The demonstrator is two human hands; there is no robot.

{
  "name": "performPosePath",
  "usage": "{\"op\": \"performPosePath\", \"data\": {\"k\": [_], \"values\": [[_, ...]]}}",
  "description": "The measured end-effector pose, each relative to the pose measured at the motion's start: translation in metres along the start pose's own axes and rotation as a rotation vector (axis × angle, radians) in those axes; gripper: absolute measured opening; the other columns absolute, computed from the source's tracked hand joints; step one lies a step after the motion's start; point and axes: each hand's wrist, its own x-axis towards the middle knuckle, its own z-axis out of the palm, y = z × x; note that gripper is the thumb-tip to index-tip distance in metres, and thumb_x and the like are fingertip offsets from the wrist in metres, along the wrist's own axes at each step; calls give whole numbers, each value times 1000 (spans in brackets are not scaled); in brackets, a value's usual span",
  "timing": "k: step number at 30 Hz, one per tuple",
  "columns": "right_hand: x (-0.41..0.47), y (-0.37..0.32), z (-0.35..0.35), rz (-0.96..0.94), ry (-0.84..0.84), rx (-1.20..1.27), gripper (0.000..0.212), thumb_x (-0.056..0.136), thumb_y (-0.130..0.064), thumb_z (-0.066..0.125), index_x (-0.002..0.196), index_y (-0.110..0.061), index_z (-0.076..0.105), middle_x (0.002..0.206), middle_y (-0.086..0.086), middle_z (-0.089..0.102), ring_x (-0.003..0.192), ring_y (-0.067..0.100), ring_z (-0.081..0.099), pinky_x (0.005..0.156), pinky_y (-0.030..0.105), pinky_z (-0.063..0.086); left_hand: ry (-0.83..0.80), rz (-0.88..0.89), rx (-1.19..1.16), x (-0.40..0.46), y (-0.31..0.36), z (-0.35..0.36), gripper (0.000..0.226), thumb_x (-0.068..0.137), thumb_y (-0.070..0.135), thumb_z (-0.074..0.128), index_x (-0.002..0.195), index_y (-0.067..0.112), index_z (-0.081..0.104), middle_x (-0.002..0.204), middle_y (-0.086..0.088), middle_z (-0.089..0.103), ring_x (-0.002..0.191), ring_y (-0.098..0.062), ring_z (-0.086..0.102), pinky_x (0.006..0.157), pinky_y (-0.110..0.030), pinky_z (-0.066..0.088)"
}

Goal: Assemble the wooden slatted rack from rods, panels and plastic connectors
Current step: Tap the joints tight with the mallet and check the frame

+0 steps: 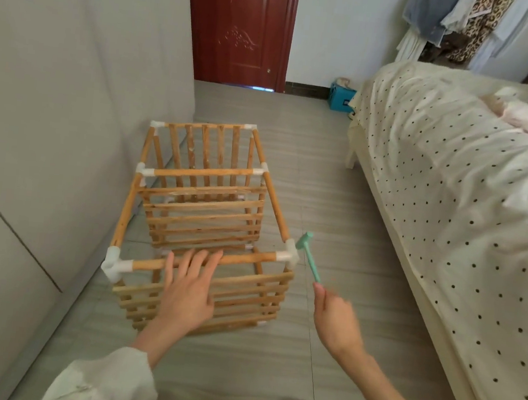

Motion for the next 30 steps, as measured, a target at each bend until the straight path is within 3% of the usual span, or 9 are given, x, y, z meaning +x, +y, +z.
{"op": "performPosePath", "data": {"k": [3,4,7,13,17,20,22,26,30], "values": [[-1,-14,-8,-155,356,355,30,100,-32,27,75,-20,40,55,1,48,51,28,48,51,41,35,1,4,4,3,-1,0,83,82,21,55,149,30,7,151,3,19,144,-20,5,111,-48,-18],[-1,-15,-6,-167,341,334,30,100,-32,27,76,-20,40,56,2,49,51,28,48,50,42,35,-2,4,6,3,-1,-1,82,83,21,54,149,30,7,152,3,18,144,-21,5,111,-48,-19],[-6,0,13,-18,-22,-57,39,102,-36,23,96,-11,51,80,9,64,77,35,61,63,37,42,-18,-5,-3,1,0,-3,79,82,21,52,148,31,9,150,3,20,143,-20,8,112,-49,-17],[11,-10,-3,-37,249,391,35,101,-31,29,73,-16,43,59,1,49,53,20,45,54,36,38,9,-1,-84,4,2,-5,62,83,25,50,141,31,27,137,7,36,134,-17,25,115,-50,-9],[32,-14,5,140,124,693,23,101,-21,35,82,-13,47,74,3,54,57,13,44,53,28,39,199,-8,-325,3,-8,9,39,79,37,39,113,28,55,103,12,53,109,-19,47,109,-39,7],[50,-20,12,216,68,820,17,100,-14,39,84,-13,47,75,3,51,51,12,37,44,23,34,353,-22,-392,-3,-23,18,27,81,43,33,91,32,57,85,17,53,92,-15,45,87,-28,15],[65,-25,13,263,39,902,13,99,-13,41,89,-10,48,65,2,45,44,9,30,36,19,27,401,-55,-373,-6,-34,18,21,83,43,33,82,34,52,78,17,54,88,-13,42,82,-27,14],[91,-34,21,305,-130,901,23,93,-29,57,98,-7,60,50,-5,25,33,5,21,33,19,21,269,-235,-255,-3,-41,0,33,90,45,32,70,29,53,71,12,54,89,-19,51,96,-38,17],[96,-53,37,239,-395,918,42,87,-44,61,95,-3,63,43,-9,25,35,6,20,34,19,19,16,-10,-130,8,2,-25,53,89,65,19,82,28,57,81,12,56,83,-10,53,90,-32,28]]}}
